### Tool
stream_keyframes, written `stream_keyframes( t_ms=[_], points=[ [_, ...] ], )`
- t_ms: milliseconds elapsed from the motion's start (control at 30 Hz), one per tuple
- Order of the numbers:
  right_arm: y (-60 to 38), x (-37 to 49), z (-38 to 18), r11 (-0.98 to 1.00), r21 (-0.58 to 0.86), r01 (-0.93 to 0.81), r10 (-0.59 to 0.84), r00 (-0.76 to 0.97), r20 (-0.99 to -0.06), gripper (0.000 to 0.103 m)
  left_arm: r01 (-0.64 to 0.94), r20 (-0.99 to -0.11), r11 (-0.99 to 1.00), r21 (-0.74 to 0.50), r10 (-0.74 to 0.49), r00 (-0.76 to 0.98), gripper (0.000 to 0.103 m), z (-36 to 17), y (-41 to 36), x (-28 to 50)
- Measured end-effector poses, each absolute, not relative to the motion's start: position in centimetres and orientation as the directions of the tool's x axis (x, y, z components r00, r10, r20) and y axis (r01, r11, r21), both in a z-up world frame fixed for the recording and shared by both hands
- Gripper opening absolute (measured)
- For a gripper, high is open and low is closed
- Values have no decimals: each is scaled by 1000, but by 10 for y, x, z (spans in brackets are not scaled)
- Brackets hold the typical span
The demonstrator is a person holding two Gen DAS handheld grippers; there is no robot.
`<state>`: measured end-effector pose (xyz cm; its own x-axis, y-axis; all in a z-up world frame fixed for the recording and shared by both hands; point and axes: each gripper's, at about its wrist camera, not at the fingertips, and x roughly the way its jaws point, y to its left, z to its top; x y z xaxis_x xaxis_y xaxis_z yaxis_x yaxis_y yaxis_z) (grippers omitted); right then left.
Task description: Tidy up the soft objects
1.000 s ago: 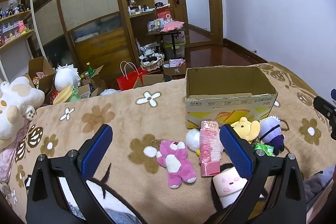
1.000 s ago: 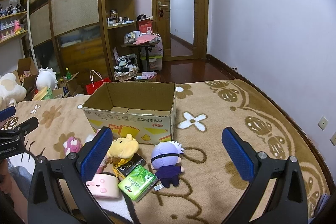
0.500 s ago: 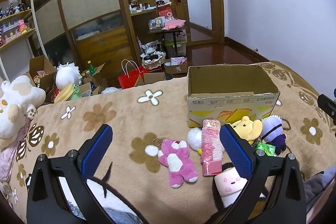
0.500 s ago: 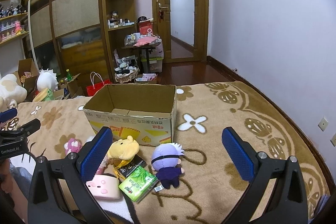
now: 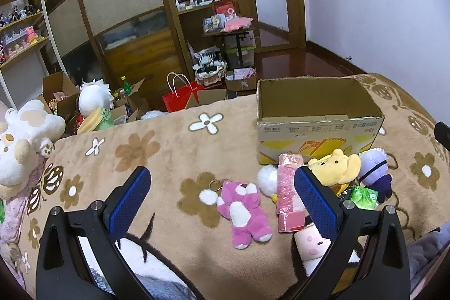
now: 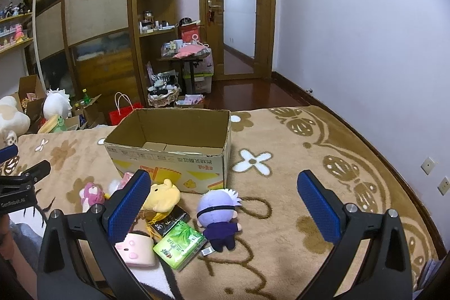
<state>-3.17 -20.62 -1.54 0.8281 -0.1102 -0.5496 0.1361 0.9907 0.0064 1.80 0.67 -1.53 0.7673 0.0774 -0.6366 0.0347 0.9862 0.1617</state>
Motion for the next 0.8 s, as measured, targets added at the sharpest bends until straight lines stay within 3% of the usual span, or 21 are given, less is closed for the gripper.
stream_keyframes(
  t_ms=[233,567,800],
  points=[
    [-211,-13,-23,990,42,136,-89,821,-565,103,14,-660,994,113,64,749,101,-12,10,44],
    [-214,25,-48,989,54,136,-77,798,-598,103,-13,-758,995,99,84,647,101,-42,17,86],
    [-213,52,-78,989,41,144,-80,738,-670,103,-53,-813,995,85,100,574,101,-67,20,116]
  ],
)
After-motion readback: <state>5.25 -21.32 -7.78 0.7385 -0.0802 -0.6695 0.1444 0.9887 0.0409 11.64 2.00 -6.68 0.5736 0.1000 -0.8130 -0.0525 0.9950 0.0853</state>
